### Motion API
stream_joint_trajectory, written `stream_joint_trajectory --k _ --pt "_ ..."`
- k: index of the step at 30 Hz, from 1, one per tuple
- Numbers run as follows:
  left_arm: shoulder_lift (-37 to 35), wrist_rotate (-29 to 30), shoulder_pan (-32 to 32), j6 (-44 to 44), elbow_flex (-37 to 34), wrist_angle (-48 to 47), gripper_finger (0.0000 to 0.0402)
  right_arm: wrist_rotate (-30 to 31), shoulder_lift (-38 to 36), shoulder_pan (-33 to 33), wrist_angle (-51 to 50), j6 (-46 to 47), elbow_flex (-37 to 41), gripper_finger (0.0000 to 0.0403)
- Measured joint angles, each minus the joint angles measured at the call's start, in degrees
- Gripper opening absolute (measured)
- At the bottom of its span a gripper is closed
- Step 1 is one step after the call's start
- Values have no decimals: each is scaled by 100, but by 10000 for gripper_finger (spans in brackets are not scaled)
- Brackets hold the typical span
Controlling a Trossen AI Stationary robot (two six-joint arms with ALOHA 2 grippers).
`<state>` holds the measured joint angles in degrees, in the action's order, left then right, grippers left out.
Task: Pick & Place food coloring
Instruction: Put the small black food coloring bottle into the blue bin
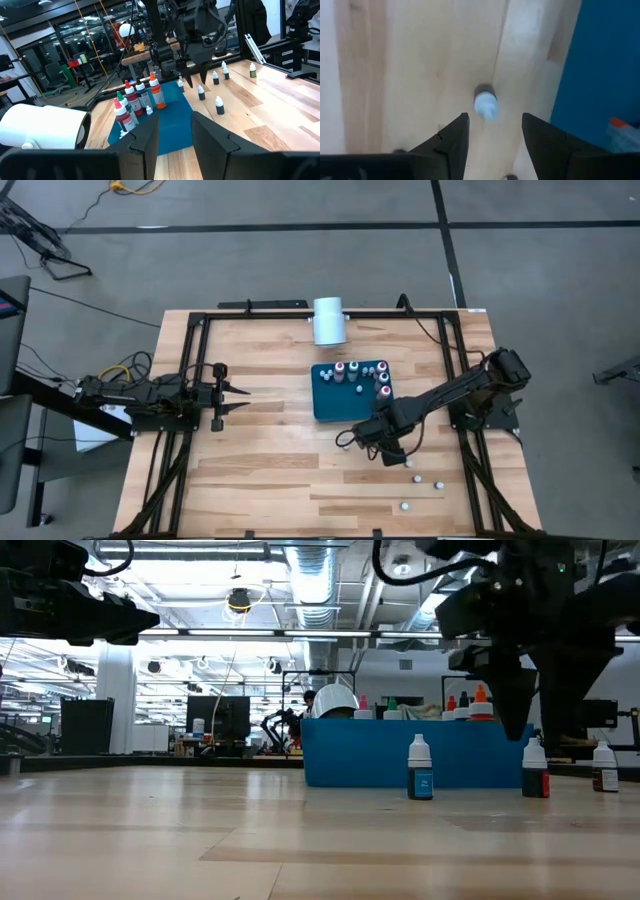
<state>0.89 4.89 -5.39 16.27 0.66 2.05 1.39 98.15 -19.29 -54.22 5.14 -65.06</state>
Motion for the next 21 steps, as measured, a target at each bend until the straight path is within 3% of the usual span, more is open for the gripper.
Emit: stream_joint_trajectory --k 9,21 --pt "6 0 2 0 0 2 105 -445 166 30 75 288 -1 171" --pt "24 2 2 0 0 2 105 -455 151 20 55 298 -6 168"
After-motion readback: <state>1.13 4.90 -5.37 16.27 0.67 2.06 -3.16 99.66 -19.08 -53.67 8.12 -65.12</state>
